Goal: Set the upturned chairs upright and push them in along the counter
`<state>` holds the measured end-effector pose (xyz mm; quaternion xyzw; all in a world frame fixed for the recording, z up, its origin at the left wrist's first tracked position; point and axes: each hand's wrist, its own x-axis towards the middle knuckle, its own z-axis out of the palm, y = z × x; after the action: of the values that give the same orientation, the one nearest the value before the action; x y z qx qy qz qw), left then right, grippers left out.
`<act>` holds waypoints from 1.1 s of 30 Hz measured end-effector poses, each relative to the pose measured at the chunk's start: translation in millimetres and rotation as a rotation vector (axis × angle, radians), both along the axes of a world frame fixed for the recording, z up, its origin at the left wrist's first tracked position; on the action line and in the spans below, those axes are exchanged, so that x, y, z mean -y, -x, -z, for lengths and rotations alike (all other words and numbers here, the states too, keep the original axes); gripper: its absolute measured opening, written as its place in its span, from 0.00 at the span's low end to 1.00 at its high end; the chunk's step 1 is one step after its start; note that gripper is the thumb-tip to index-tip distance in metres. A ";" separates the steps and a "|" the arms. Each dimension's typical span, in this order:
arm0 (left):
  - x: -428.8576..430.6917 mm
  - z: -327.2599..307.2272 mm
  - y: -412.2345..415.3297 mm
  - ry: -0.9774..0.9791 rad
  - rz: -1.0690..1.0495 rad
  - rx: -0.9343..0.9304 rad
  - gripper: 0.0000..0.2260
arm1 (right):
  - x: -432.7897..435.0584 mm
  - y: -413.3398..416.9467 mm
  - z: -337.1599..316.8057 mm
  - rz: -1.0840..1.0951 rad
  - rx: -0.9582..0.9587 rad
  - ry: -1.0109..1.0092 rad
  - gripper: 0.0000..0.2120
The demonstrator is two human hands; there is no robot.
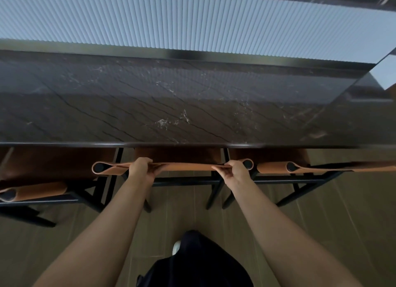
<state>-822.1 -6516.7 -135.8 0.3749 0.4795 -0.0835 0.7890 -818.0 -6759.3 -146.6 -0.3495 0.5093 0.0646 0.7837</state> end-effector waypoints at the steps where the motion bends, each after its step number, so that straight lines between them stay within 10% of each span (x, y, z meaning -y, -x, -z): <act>1: -2.0 1.0 2.1 0.008 -0.007 -0.010 0.12 | -0.6 2.0 2.6 -0.011 0.002 0.002 0.11; 33: -20.0 1.3 6.0 -0.009 -0.060 -0.045 0.17 | -7.1 9.8 8.3 -0.032 0.065 -0.042 0.02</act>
<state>-828.1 -6496.7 -137.1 0.3620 0.5084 -0.0660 0.7786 -827.8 -6752.2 -155.0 -0.3432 0.4763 0.0762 0.8059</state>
